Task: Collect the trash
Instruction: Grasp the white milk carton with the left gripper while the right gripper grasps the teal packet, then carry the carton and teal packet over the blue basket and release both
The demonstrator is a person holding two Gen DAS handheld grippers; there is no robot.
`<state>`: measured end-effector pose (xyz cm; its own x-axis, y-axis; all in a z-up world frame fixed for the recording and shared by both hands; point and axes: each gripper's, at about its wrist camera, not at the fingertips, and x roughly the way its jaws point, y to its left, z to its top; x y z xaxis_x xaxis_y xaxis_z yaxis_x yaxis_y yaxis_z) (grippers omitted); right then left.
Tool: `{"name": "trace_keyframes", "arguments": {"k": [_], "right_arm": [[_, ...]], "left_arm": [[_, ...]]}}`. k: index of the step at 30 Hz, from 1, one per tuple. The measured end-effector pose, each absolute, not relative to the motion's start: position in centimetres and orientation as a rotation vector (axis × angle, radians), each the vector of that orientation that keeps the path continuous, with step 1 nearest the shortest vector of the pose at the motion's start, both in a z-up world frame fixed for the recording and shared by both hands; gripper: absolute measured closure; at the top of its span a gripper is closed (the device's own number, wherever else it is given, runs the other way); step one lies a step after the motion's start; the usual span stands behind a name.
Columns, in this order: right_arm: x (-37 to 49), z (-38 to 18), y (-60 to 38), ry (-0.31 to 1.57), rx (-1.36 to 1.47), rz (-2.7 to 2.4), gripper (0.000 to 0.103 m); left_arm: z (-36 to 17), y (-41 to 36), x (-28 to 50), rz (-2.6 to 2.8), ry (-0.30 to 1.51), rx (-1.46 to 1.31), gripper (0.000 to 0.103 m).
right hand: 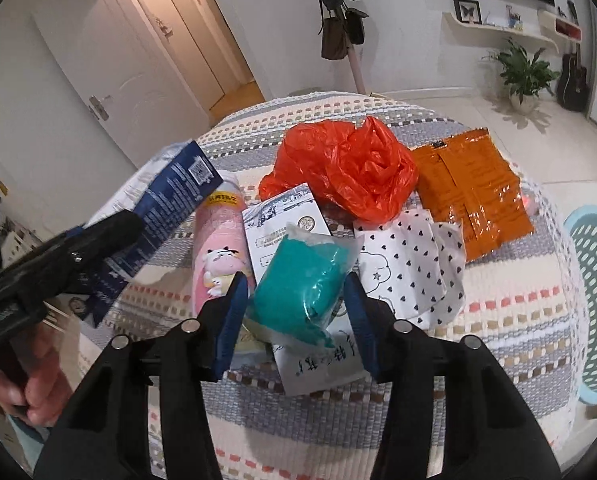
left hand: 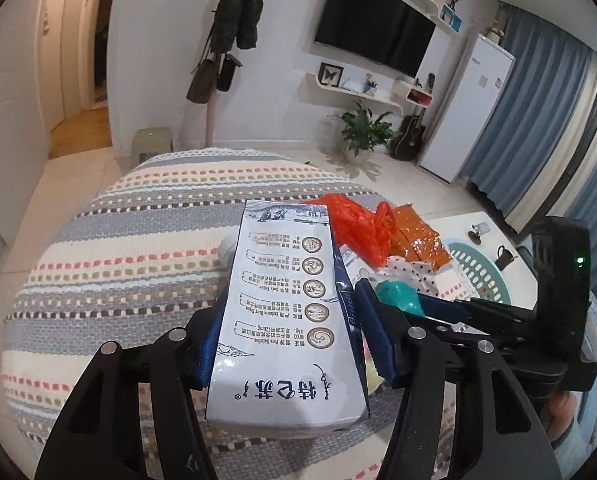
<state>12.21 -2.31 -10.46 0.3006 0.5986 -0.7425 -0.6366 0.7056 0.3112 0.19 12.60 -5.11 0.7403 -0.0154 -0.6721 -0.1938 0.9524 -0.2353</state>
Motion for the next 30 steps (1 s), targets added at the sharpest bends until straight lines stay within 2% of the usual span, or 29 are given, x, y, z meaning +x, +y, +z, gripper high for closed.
{"name": "trace_keyframes", "arguments": {"k": [6,21,30], "right_arm": [[12.4,-10.1,-1.7,0.924,-0.092,0.813,0.068],[14.9,-3.9,-12.8,0.758,0.111,0.713,0.068],[17.9,-3.7,-23.0,0.709,0.219,0.541,0.068]], "left_arm": [[-4.6,12.1,0.5,0.082,0.710,-0.310,0.046],[0.8,4.7,4.0,-0.053,0.598,-0.228,0.046],[1.1,-3.2,9.0,-0.170,0.632,-0.159,0.046]]}}
